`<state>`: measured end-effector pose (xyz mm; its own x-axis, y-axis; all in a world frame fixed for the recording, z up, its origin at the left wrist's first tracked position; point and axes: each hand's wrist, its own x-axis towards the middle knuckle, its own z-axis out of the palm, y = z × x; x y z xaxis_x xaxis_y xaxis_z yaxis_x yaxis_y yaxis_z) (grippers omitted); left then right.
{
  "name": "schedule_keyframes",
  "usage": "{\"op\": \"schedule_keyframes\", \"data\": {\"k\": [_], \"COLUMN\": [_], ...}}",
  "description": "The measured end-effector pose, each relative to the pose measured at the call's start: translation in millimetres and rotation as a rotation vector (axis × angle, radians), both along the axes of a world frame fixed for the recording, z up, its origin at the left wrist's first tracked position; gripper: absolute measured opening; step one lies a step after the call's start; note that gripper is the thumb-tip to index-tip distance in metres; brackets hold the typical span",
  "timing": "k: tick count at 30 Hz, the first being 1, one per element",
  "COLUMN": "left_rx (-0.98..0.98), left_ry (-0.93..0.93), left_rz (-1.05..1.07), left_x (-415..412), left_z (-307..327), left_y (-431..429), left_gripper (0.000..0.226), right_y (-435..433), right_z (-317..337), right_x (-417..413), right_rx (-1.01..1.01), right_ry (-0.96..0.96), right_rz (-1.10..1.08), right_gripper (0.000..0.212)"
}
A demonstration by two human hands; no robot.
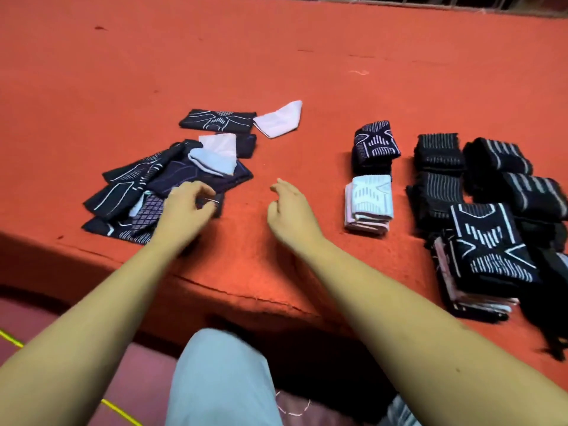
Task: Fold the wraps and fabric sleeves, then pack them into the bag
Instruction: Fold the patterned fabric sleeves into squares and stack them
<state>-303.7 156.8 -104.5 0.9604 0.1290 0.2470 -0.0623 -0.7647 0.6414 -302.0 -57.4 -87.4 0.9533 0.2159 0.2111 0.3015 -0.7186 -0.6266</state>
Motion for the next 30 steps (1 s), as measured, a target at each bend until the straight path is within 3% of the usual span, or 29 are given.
{"op": "schedule_keyframes", "data": {"k": [2, 4, 11, 15, 21, 30], "left_rx": [0.238, 0.311, 0.209, 0.246, 0.225, 0.231], "left_ry": [0.015, 0.023, -0.15, -0.143, -0.139, -0.122], "left_rz": [0.053, 0.079, 0.078, 0.066, 0.078, -0.005], "left_x": [-10.3, -17.7, -16.9, -17.8, -17.8, -24.0], "left_z": [-14.9, -32.0, -60.1, -62.5, -61.8, -53.5], "left_y": [25.4, 41.0, 51.8, 53.3, 50.6, 48.6], "left_gripper": [0.037, 0.046, 0.021, 0.024, 0.025, 0.059], "right_y": [23.2, 42.4, 84.9, 94.7, 99.2, 70.3], "right_z": [-5.4, -12.4, -32.7, -42.6, -55.6, -47.3], "right_x": [-0.1, 0.4, 10.1, 22.3, 37.9, 30.2], "right_rx": [-0.055, -0.117, -0.243, -0.284, -0.362, -0.259], "right_ry": [0.048, 0.091, 0.02, -0.029, -0.162, -0.195], "right_rz": [0.057, 0.128, 0.167, 0.148, 0.137, 0.292], "right_gripper": [0.043, 0.038, 0.034, 0.043, 0.029, 0.024]}}
